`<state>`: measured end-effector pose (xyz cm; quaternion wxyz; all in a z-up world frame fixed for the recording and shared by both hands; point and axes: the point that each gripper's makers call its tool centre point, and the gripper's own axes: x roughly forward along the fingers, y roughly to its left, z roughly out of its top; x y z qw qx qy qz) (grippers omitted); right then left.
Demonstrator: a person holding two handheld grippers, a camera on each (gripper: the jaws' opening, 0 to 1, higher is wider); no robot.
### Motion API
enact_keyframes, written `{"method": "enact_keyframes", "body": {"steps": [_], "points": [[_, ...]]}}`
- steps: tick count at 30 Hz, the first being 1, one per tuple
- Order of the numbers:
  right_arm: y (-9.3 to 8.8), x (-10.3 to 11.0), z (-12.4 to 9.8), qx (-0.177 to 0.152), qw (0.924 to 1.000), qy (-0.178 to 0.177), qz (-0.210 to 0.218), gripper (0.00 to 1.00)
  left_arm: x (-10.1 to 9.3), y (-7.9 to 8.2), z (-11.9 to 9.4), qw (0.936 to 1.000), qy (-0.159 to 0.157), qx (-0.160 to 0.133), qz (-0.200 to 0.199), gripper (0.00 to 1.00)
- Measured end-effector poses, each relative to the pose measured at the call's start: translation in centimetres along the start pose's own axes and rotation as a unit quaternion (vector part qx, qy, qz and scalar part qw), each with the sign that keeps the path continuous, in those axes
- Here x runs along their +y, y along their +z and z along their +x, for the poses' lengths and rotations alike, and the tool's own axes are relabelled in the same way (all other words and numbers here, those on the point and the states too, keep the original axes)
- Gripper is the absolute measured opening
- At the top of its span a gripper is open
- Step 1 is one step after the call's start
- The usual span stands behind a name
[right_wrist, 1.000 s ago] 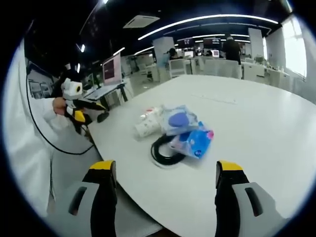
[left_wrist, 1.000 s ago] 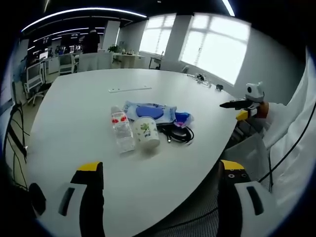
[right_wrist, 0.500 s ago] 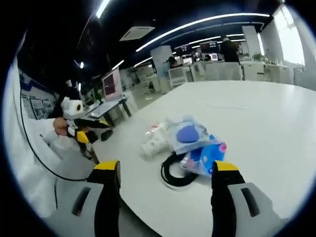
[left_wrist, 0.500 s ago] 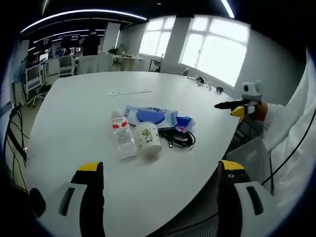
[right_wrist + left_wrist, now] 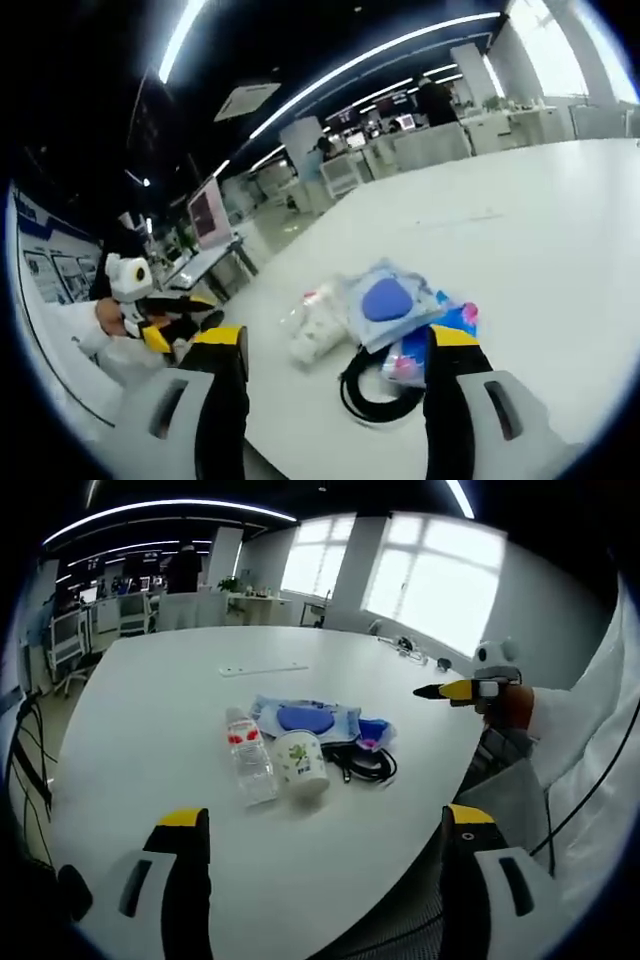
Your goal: Arrange the tabletop items into an orderly group along one side of the table until the central work area is clear of visible clutter.
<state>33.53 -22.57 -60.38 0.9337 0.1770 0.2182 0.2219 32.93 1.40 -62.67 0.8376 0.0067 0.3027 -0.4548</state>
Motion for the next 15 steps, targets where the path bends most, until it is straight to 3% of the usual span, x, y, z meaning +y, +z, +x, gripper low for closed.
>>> {"method": "enact_keyframes", "body": {"steps": [2,15], "points": [[0.2,0.2,0.5,-0.005,0.9997,0.004,0.022,0.69,-0.1,0.0,0.0,1.0,-0.002,0.001,0.0,0.99],[-0.4,-0.3,4.2,0.001,0.9979,-0.03,0.057,0.6,0.5,-0.2,0.7,0.9999,-0.01,0.0,-0.011,0.98]]}}
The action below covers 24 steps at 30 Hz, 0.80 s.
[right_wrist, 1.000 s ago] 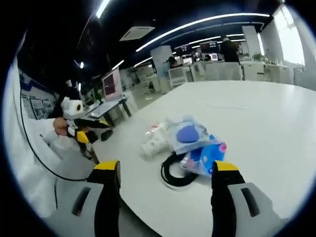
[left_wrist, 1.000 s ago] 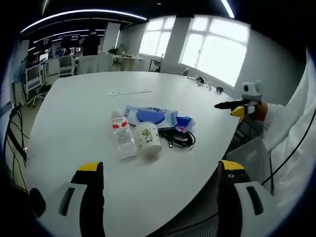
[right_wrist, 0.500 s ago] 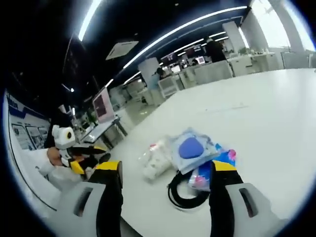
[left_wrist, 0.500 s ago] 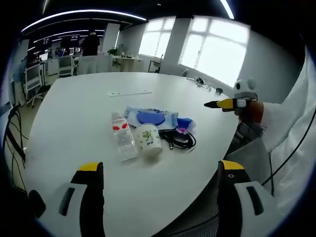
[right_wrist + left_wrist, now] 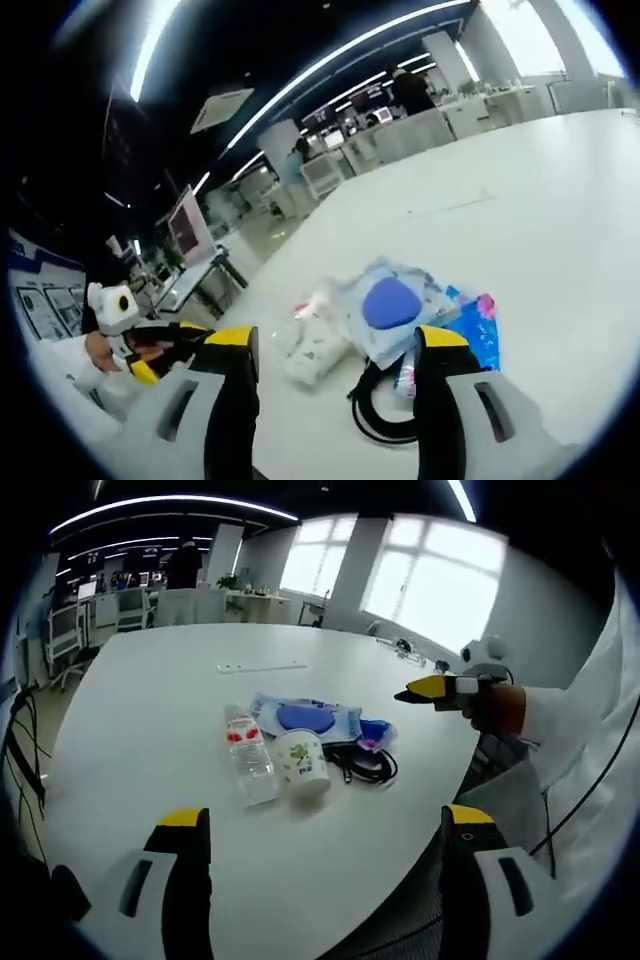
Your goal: Arrange the tabletop items into an orderly group along one side of the table until the central work area is clear of visible clutter.
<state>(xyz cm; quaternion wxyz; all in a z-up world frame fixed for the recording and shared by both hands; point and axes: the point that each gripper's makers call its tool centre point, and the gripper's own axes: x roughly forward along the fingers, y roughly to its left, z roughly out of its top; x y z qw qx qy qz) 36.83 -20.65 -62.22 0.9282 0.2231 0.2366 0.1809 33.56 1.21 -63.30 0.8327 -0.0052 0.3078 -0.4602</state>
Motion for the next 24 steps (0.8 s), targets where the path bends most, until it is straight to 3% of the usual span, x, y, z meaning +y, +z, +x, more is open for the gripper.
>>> {"method": "enact_keyframes", "body": {"steps": [7,24], "points": [[-0.7,-1.0,1.5,0.011,0.9995,-0.029,0.01,0.5,0.7,-0.1,0.4,1.0,-0.005,0.001,-0.005,0.98],[-3.1,-4.0,4.1,0.031,0.9927,-0.091,0.073,0.39,1.9,-0.8,1.2,0.9997,-0.013,0.003,-0.021,0.97]]}}
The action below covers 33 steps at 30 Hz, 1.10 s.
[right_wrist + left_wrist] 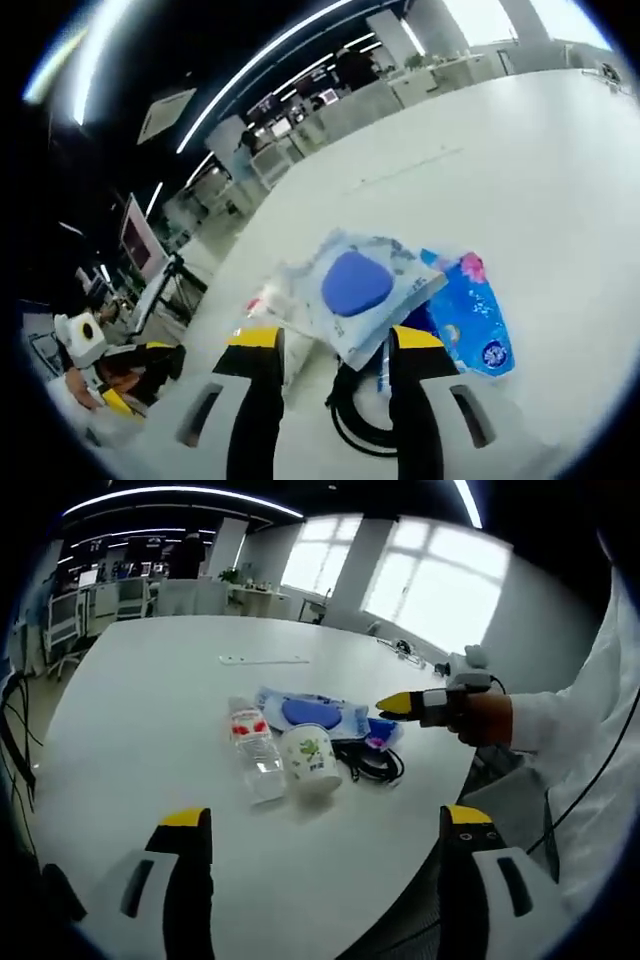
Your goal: Arrange the tabletop items into an orderly group along one side of the table until the central work area is clear of visible clutter.
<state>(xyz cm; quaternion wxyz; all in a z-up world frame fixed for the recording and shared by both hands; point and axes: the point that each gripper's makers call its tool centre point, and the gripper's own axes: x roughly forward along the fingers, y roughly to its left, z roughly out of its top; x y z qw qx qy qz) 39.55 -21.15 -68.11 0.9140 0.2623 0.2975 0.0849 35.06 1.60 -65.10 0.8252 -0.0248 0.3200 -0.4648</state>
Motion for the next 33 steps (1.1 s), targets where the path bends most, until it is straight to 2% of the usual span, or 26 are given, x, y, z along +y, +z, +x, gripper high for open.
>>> {"method": "enact_keyframes", "body": {"steps": [5,9,14,19,23,33], "points": [[-0.8,-0.5,0.8,0.014,0.9998,-0.013,0.011,0.35,0.2,-0.2,0.1,1.0,-0.002,-0.001,-0.005,0.97],[-1.3,-1.3,1.1,0.02,0.9987,-0.028,0.037,0.3,0.4,-0.4,0.2,1.0,-0.001,0.0,-0.008,0.96],[-1.5,-1.2,1.5,0.019,0.9984,-0.027,0.045,0.28,0.5,-0.7,0.2,0.9999,0.001,0.001,-0.013,0.96],[-2.4,-1.8,1.9,0.035,0.9969,-0.039,0.058,0.26,0.4,-0.8,0.3,0.9999,0.0,0.001,-0.015,0.95],[-2.3,-1.8,1.9,0.034,0.9963,-0.041,0.067,0.19,0.3,-0.8,0.4,0.9999,-0.001,-0.001,-0.017,0.95],[-2.6,-2.2,2.3,0.042,0.9946,-0.054,0.077,0.09,0.2,-0.9,0.6,0.9998,-0.002,0.0,-0.018,0.95]]}}
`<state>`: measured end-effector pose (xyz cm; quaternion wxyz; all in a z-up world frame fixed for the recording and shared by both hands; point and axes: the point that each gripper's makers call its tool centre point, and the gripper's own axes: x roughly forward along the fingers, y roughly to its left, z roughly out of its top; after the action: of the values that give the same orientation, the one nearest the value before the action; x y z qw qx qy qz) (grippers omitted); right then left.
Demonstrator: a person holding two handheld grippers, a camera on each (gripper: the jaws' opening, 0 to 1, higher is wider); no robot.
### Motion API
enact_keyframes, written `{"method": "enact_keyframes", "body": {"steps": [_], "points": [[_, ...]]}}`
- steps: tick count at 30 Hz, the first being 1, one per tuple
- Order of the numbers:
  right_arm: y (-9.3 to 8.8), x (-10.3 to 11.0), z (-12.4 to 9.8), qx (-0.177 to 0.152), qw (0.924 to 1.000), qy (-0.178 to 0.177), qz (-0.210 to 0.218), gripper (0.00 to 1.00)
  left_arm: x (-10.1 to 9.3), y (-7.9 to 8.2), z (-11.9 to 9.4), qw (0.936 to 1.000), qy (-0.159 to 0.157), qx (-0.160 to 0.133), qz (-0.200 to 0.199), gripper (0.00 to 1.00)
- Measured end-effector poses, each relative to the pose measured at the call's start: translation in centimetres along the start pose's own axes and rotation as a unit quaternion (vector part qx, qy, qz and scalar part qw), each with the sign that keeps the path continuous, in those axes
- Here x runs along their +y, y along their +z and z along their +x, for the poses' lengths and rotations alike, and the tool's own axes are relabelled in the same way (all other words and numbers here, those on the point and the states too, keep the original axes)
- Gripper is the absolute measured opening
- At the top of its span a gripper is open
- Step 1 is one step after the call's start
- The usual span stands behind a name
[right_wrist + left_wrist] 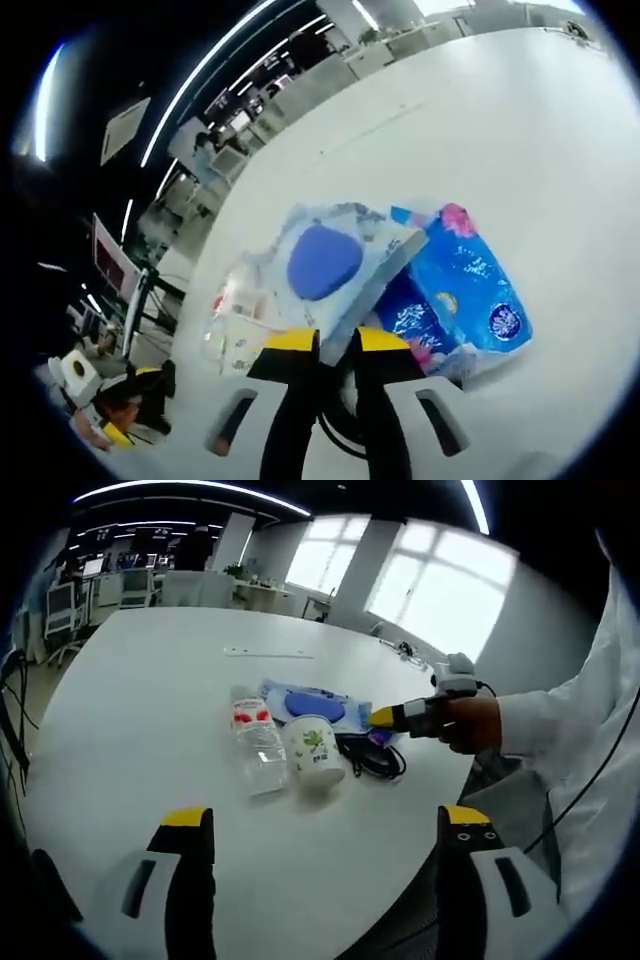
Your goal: Arrange the tabletop items into an orderly group along one side of the table until the central work area is clear of visible clutter.
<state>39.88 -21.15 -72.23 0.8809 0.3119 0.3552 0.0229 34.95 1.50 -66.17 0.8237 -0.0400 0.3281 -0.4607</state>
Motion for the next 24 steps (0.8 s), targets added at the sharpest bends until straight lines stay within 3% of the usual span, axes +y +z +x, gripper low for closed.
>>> {"method": "enact_keyframes", "body": {"steps": [16,24], "points": [[0.1,-0.3,-0.2,-0.006,0.9998,-0.016,0.009,0.02,0.4,0.3,0.3,1.0,-0.001,0.001,0.003,0.94],[0.1,-0.4,-0.4,-0.011,0.9997,-0.015,0.018,0.0,0.8,2.0,1.1,0.9997,-0.006,-0.001,0.022,0.92]]}}
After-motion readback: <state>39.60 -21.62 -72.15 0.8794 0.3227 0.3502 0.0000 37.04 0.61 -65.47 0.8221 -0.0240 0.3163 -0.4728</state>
